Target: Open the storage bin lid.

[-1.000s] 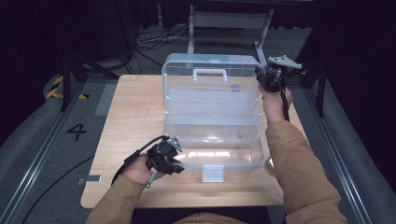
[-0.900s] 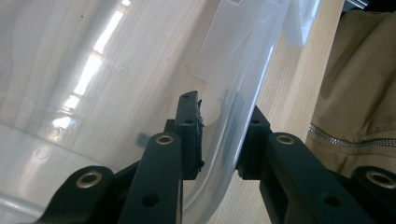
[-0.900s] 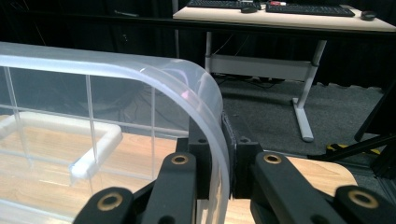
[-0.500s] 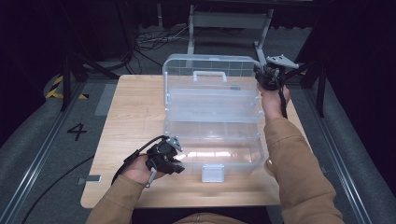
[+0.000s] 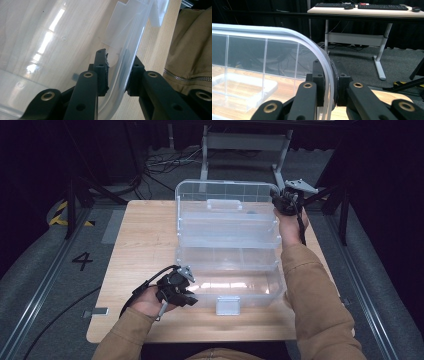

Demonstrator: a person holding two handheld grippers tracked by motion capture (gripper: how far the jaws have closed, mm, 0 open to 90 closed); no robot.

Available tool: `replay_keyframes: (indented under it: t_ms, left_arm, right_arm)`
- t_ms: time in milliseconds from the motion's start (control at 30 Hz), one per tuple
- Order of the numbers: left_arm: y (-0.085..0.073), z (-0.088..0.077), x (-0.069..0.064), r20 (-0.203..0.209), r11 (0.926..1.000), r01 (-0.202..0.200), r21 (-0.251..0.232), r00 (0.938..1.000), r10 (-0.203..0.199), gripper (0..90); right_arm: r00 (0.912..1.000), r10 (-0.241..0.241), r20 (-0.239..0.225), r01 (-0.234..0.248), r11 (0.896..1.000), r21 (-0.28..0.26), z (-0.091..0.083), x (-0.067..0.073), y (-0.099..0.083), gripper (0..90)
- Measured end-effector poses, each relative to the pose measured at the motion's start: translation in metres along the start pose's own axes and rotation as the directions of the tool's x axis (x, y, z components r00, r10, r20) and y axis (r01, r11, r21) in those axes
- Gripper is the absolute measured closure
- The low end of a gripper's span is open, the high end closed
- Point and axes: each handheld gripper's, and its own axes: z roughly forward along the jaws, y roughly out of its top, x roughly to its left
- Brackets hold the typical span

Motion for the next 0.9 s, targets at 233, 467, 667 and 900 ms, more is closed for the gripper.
replay_keyframes:
  t_ms: [233,467,667,900]
  left_arm:
    - [0.0,0.0,0.0,0.005,1.0,-0.002,-0.004,1.0,0.002,75.4]
    - [-0.001,0.0,0.0,0.003,0.9999,-0.006,-0.015,1.0,0.006,75.5]
    - [-0.001,0.0,0.001,0.005,0.9997,-0.007,-0.021,1.0,0.007,75.5]
    - [-0.001,0.0,0.001,0.009,0.9998,-0.006,-0.02,0.9999,0.007,75.5]
  right_arm:
    - [0.9999,-0.013,-0.006,0.013,1.0,-0.003,0.009,-0.003,-0.004,82.5]
    - [0.9997,-0.01,-0.021,0.01,0.999,0.032,0.018,-0.006,-0.005,82.3]
    - [0.9993,0.009,-0.035,-0.008,0.999,0.048,0.024,-0.009,-0.005,81.9]
    - [0.9981,0.02,-0.059,-0.017,0.998,0.063,0.027,-0.012,-0.005,80.9]
